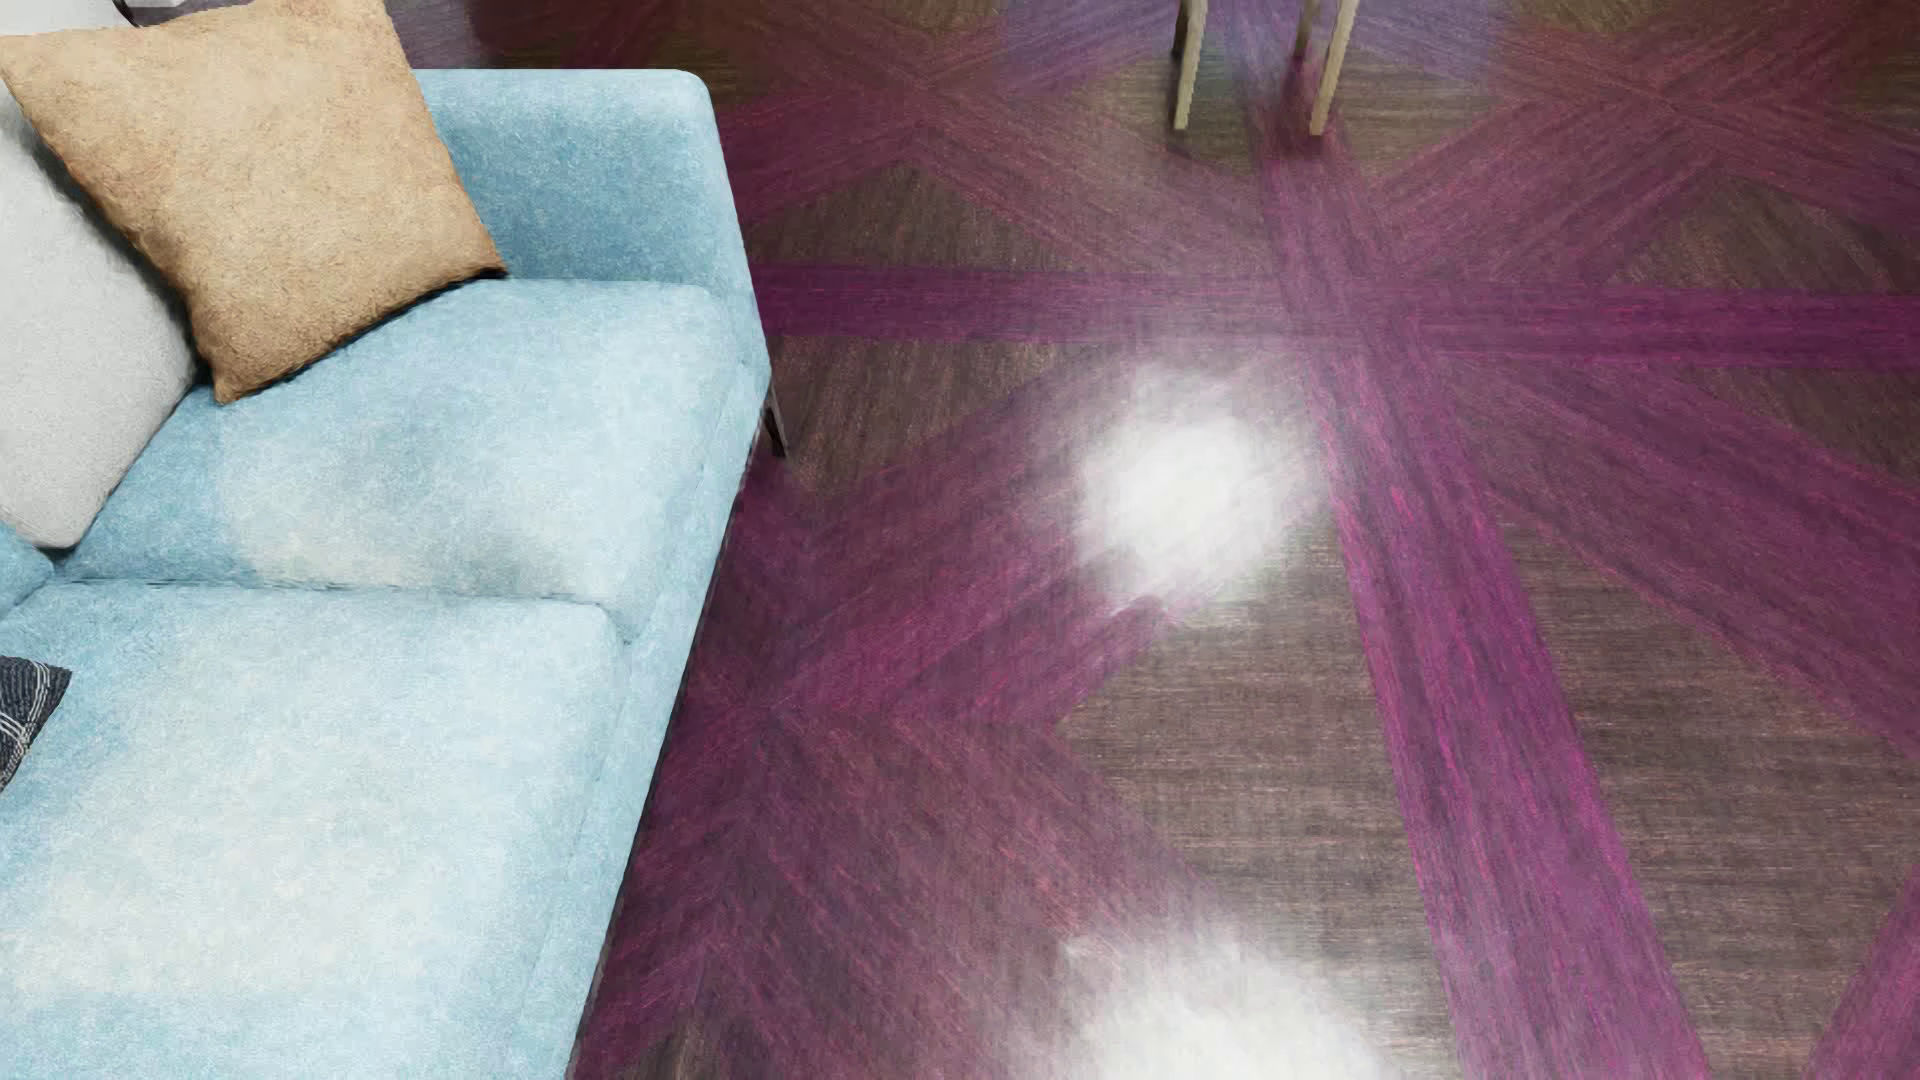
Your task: Go around the sofa
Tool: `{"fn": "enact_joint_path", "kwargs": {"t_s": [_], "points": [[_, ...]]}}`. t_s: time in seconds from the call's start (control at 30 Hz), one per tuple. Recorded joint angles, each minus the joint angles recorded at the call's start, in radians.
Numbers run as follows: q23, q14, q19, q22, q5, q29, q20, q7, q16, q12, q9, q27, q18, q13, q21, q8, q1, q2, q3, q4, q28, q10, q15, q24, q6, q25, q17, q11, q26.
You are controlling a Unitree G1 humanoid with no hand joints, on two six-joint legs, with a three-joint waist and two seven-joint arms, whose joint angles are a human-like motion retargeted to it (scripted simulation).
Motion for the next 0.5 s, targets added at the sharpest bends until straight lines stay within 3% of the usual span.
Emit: {"fn": "enact_joint_path", "kwargs": {"t_s": [0.03,0.07,0.1,0.13,0.17,0.2,0.27,0.3,0.5], "points": [[0.013,0.016,0.0,0.002,-0.004,0.0,-0.005,0.0,-0.003,-0.008,-0.004,0.0,0.0,0.006,-0.067,0.0,-0.025,-0.027,0.026,-0.01,0.0,0.014,-0.024,0.0,-0.001,0.0,-0.003,0.023,0.0],[0.009,0.009,0.0,-0.008,-0.006,0.0,-0.002,0.0,0.001,0.013,-0.018,0.0,0.0,0.038,-0.096,0.0,-0.016,0.012,-0.031,-0.025,0.0,0.026,-0.075,0.0,-0.015,0.0,0.002,-0.065,0.0],[0.005,0.021,0.0,-0.017,0.002,0.0,-0.005,0.0,0.005,0.0,-0.002,0.0,0.0,0.034,-0.074,0.0,-0.022,-0.041,0.005,-0.018,0.0,0.036,-0.201,0.0,-0.003,0.0,-0.005,0.266,0.0],[0.006,0.012,0.0,-0.033,-0.001,0.0,-0.01,0.0,0.008,-0.002,0.008,0.0,0.0,0.045,-0.08,0.0,-0.015,-0.087,0.002,-0.023,0.0,0.053,-0.226,0.0,-0.004,0.0,-0.005,0.334,0.0],[-0.004,-0.042,0.0,-0.061,-0.013,0.0,0.017,0.0,0.013,0.0,0.023,0.0,0.0,0.055,-0.075,0.0,0.015,-0.156,-0.011,-0.034,0.0,0.037,-0.217,0.0,-0.013,0.0,-0.007,0.455,0.0],[0.021,-0.067,0.0,-0.064,-0.028,0.0,-0.025,0.0,0.028,-0.018,0.057,0.0,0.0,0.065,-0.096,0.0,0.062,-0.199,-0.014,-0.046,0.0,0.044,-0.19,0.0,-0.027,0.0,0.007,0.574,0.0],[0.013,-0.115,0.0,-0.068,-0.031,0.0,-0.024,0.0,0.032,-0.044,0.064,0.0,0.0,0.095,-0.089,0.0,0.113,-0.31,-0.096,-0.018,0.0,0.03,-0.174,0.0,-0.019,0.0,0.015,0.706,0.0],[0.017,-0.142,0.0,-0.06,-0.031,0.0,-0.017,0.0,0.025,-0.07,0.055,0.0,0.0,0.102,-0.079,0.0,0.117,-0.387,-0.137,-0.005,0.0,0.014,-0.168,0.0,0.0,0.0,0.008,0.689,0.0],[0.103,-0.356,0.0,-0.104,-0.058,0.0,0.038,0.0,0.031,-0.15,0.077,0.0,0.0,0.148,-0.099,0.0,0.36,-0.61,-0.248,0.032,0.0,-0.065,0.042,0.0,0.008,0.0,-0.001,0.388,0.0]]}}
